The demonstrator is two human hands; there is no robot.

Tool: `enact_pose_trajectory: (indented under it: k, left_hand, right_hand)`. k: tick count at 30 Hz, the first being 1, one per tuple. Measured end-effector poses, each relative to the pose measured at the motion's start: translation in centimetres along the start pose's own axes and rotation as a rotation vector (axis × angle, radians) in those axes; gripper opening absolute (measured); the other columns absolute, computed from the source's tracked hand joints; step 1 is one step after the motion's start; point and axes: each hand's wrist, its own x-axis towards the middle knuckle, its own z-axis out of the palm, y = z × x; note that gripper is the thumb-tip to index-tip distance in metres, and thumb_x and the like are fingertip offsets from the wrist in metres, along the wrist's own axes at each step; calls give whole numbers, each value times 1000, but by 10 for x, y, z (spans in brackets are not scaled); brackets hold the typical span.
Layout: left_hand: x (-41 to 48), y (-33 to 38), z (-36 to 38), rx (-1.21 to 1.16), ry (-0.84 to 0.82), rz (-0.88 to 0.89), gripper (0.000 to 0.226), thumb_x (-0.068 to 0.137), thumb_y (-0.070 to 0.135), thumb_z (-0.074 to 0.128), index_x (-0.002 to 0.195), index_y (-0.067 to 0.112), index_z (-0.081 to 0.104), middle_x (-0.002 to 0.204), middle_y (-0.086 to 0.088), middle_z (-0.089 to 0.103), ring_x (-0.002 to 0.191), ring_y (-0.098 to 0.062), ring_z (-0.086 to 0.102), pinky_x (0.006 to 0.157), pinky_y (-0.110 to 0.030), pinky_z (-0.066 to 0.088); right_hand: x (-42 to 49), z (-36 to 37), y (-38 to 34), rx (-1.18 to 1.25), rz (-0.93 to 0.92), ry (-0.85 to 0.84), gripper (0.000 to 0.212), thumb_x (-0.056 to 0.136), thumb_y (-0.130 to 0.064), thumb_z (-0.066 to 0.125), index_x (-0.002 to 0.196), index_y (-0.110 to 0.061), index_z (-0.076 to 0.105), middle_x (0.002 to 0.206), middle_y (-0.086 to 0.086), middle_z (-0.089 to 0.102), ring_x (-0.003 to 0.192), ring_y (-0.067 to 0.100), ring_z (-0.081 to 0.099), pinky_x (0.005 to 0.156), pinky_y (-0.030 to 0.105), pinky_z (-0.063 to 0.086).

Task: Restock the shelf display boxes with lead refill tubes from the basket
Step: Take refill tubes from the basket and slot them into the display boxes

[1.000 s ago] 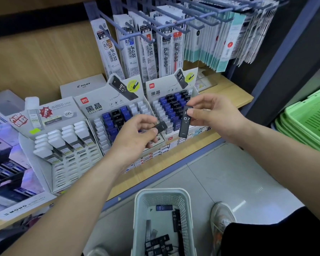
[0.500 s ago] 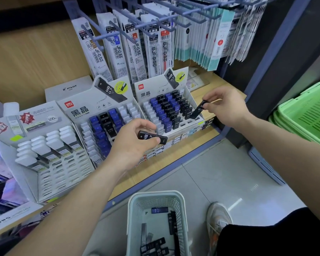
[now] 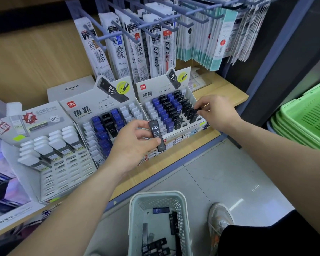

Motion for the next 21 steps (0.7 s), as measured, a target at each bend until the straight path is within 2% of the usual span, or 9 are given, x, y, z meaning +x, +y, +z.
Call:
enact_pose_trajectory:
  k: [3, 5, 9, 12, 15, 18, 21]
  left_hand:
    - [-3, 1, 0, 2, -8, 27, 27, 83, 9, 79, 96, 26, 63, 77, 12, 73, 66, 4, 67, 63, -12, 50]
    - [-4, 2, 0, 2, -8, 35, 24, 83, 8, 79, 95, 25, 65, 81, 9, 72, 66, 5, 67, 59, -7, 48]
    - [-3, 1, 2, 60, 14, 52, 20, 82, 15, 81, 94, 26, 69, 87, 8, 72, 74, -3, 69, 63, -9, 50]
    - [-1, 1, 7, 52, 12, 58, 21, 81, 14, 81, 94, 26, 70, 88, 7, 73, 73, -5, 68, 67, -14, 52]
    - [2, 0, 13, 65, 9, 77, 21, 80, 14, 82, 95, 24, 71, 88, 4, 73, 75, -9, 69, 74, -24, 55]
    - [5, 1, 20, 82, 11, 100, 22, 80, 15, 82, 92, 26, 69, 86, 6, 71, 74, -10, 67, 74, -26, 55]
    - [7, 1, 24, 125, 23, 147, 24, 80, 17, 83, 95, 28, 67, 90, 8, 71, 78, -8, 67, 75, -23, 54]
  right_hand:
    - [1, 5, -1, -18, -4, -8, 21, 96, -8, 62, 107, -21, 73, 105, -1, 68, 85, 10, 61, 65, 14, 41]
    - [0, 10, 0, -74, -20, -53, 21, 97, -8, 61, 110, -19, 73, 109, 1, 67, 87, 11, 57, 73, 17, 41]
    - [-6, 6, -14, -111, -46, 11, 19, 96, -17, 63, 111, -24, 71, 102, -5, 58, 91, 15, 60, 75, 29, 47]
    - [-21, -4, -45, 141, -83, 5, 17, 95, -21, 65, 111, -24, 71, 97, -13, 65, 83, 5, 63, 70, 18, 49]
    - [-40, -4, -75, 465, -106, -189, 18, 96, -16, 65, 113, -20, 71, 98, -4, 72, 82, 7, 69, 73, 21, 57]
    - [-46, -1, -80, 503, -151, -244, 14, 93, -9, 69, 105, -15, 73, 92, 2, 72, 77, 7, 67, 71, 20, 56]
    - [-39, -13, -69, 451, -150, -204, 11, 90, -9, 71, 100, -15, 74, 87, -2, 72, 76, 4, 66, 71, 18, 54]
